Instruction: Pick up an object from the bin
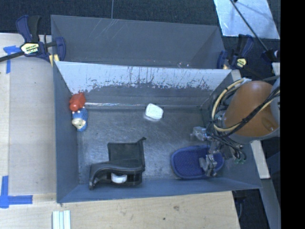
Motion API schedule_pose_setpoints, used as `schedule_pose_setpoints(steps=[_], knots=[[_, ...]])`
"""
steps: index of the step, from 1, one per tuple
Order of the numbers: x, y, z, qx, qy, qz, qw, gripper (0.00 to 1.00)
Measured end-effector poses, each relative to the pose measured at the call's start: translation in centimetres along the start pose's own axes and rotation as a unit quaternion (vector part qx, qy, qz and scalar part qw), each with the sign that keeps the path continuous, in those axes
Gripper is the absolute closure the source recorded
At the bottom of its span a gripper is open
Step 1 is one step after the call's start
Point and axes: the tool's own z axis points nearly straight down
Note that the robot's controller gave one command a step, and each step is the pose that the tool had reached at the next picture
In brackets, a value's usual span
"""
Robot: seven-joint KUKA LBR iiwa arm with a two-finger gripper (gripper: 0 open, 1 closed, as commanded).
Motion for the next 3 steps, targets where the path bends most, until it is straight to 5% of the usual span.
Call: schedule_pose_setpoints(steps=[1,2,3], knots=[[-0.38,-3.71,0.05,-0.003,0.0017,-0.208,0.978,0.0],[-0.58,-3.96,-0.06,0.0,-0.0018,-0.208,0.9781,1.0],[-0.54,-3.88,0.0,-0.001,-0.0013,-0.207,0.9783,0.0]])
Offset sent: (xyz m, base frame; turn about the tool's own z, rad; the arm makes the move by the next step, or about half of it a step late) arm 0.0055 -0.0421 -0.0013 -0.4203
